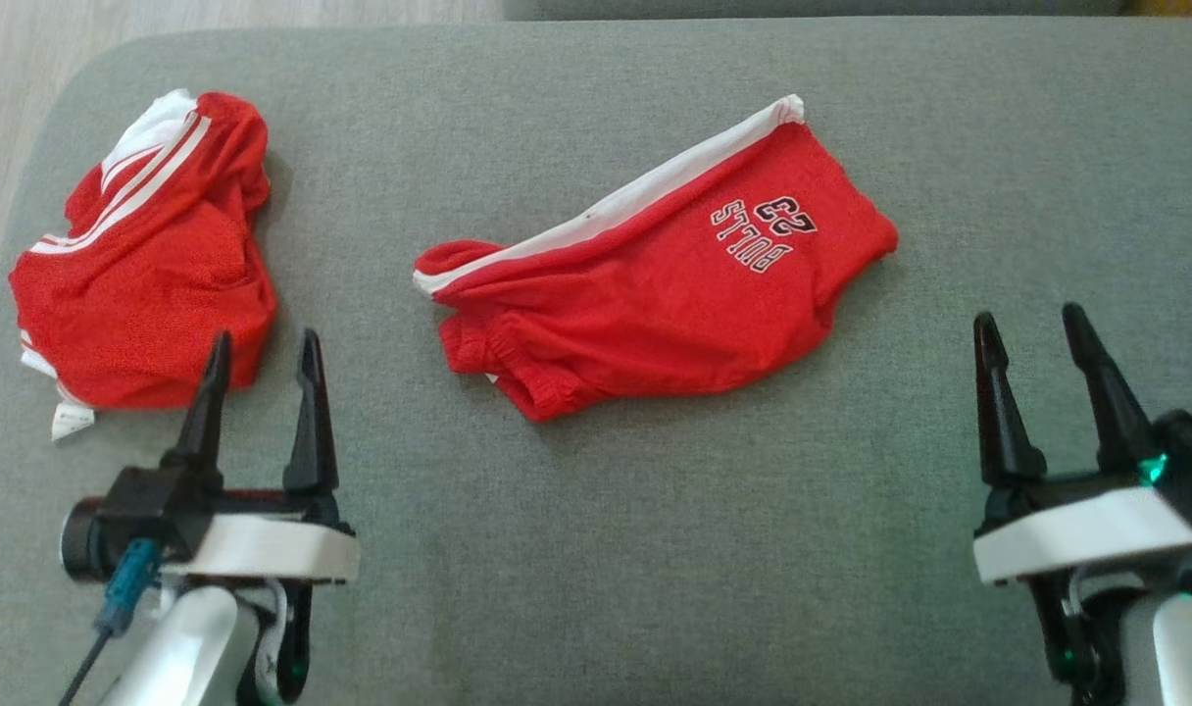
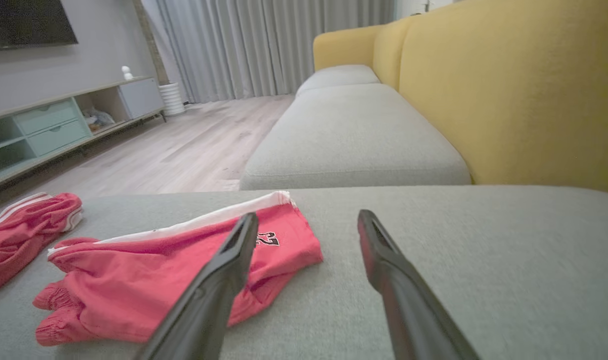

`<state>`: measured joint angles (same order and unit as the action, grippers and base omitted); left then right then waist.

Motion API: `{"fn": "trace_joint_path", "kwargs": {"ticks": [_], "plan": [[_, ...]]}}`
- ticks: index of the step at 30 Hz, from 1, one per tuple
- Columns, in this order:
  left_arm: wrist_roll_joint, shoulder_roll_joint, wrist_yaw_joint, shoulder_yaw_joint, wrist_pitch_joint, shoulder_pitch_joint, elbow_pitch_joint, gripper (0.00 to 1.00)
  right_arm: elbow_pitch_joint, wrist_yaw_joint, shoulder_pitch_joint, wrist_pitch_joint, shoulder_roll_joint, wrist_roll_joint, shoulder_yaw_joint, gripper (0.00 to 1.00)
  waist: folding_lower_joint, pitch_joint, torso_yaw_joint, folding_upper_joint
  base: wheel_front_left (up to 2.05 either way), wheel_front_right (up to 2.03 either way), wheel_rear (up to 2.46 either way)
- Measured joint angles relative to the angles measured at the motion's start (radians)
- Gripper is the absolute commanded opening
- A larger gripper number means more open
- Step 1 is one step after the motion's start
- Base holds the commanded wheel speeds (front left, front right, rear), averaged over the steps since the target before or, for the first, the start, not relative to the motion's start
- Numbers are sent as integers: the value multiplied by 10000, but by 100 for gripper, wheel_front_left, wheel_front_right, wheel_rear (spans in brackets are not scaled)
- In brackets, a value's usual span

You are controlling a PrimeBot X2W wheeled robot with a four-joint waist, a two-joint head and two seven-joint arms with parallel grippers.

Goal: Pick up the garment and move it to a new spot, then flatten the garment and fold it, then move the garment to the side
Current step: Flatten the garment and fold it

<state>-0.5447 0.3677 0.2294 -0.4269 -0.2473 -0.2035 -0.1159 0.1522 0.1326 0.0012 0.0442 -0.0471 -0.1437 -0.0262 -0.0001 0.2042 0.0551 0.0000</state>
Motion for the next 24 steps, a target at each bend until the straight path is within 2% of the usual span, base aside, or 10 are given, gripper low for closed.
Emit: {"fn": "trace_joint_path", "kwargs": {"ticks": [18, 21, 24], "plan": [[-13, 19, -104, -274, 176, 45, -278, 100, 136, 0, 329, 196, 15, -326, -182, 100, 1, 107, -27, 0, 0, 0, 0], [-10, 17, -169, -318, 174, 4, -282, 100, -136, 0, 223, 401, 15, -320, -274, 100, 1, 189, 51, 0, 0, 0, 0], [0, -13, -244, -430, 173, -204, -286, 100, -903, 0, -293, 675, 17, -274, -362, 100, 2, 322, 170, 0, 0, 0, 0]]}}
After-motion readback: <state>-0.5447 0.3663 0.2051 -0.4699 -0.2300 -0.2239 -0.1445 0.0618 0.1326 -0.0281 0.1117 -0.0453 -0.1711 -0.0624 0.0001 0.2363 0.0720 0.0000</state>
